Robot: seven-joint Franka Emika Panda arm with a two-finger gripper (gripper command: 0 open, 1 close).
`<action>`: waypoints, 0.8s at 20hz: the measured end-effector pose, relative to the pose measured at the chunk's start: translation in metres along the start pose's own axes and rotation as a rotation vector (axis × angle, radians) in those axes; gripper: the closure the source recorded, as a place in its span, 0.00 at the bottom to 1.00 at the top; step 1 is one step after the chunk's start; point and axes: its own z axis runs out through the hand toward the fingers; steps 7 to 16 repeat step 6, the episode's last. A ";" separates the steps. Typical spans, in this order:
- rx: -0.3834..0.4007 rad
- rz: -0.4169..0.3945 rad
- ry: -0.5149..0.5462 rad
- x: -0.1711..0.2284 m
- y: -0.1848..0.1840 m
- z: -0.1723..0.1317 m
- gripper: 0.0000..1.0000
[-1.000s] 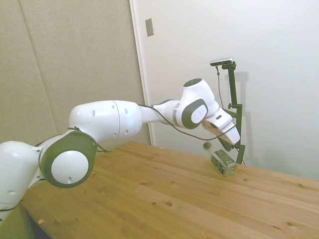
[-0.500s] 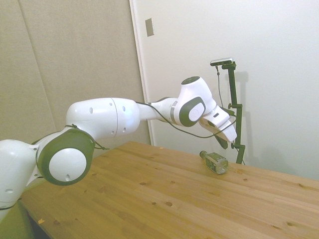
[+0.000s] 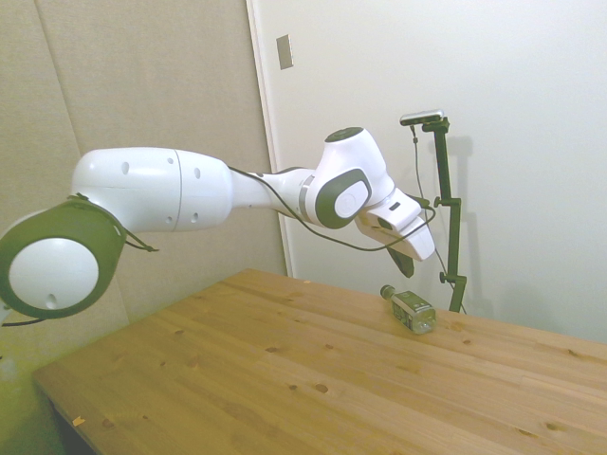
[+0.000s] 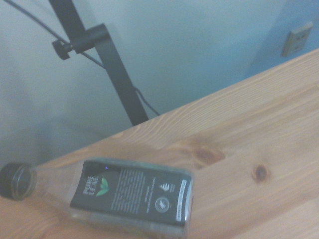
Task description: Knock down the bottle
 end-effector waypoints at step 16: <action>0.005 -0.035 -0.037 -0.048 0.012 -0.020 1.00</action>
